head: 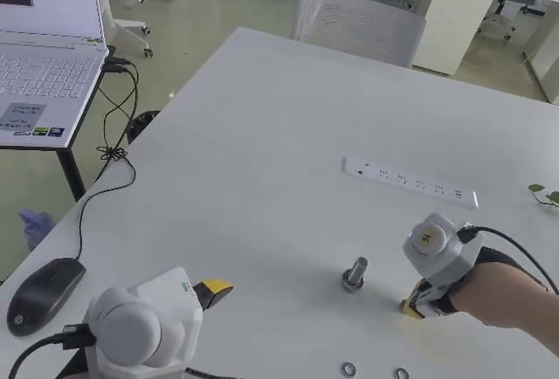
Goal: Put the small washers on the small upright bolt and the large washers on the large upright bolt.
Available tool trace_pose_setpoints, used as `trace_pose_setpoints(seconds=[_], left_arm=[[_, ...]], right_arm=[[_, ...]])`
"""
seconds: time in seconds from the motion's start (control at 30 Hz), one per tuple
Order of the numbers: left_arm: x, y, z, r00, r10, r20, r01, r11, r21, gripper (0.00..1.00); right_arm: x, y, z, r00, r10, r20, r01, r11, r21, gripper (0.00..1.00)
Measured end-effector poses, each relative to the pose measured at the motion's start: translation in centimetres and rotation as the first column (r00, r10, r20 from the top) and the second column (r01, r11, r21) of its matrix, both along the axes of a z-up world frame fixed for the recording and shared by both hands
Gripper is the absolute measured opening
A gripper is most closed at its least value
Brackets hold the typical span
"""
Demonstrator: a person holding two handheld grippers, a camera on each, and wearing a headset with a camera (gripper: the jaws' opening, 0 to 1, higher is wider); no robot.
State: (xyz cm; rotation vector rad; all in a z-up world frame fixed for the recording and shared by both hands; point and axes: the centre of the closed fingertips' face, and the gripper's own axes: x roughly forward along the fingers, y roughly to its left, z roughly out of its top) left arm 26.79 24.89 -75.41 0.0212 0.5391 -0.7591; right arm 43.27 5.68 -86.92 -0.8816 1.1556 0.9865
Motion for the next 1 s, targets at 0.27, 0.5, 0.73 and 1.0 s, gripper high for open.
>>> trace_pose_setpoints(seconds=[0.27, 0.5, 0.73, 1.0], left_arm=[[-0.1, 0.05, -0.19, 1.0, 0.001, -0.004, -0.001, 1.0, 0.002, 0.88], [-0.12, 0.0, -0.09, 1.0, 0.002, -0.002, -0.002, 1.0, -0.002, 0.88], [-0.19, 0.08, 0.03, 1.0, 0.004, 0.001, -0.004, 1.0, -0.003, 0.88], [-0.45, 0.06, -0.02, 1.0, 0.006, 0.002, -0.006, 1.0, 0.001, 0.88]], right_arm=[[0.06, -0.03, -0.18, 1.0, 0.001, 0.005, -0.001, 1.0, -0.001, 0.14], [0.04, -0.14, -0.21, 1.0, 0.005, 0.008, -0.005, 1.0, 0.0, 0.14], [-0.05, -0.09, -0.19, 1.0, -0.001, 0.015, 0.001, 1.0, 0.005, 0.14], [-0.01, -0.14, -0.29, 1.0, 0.014, 0.026, -0.014, 1.0, 0.0, 0.16]])
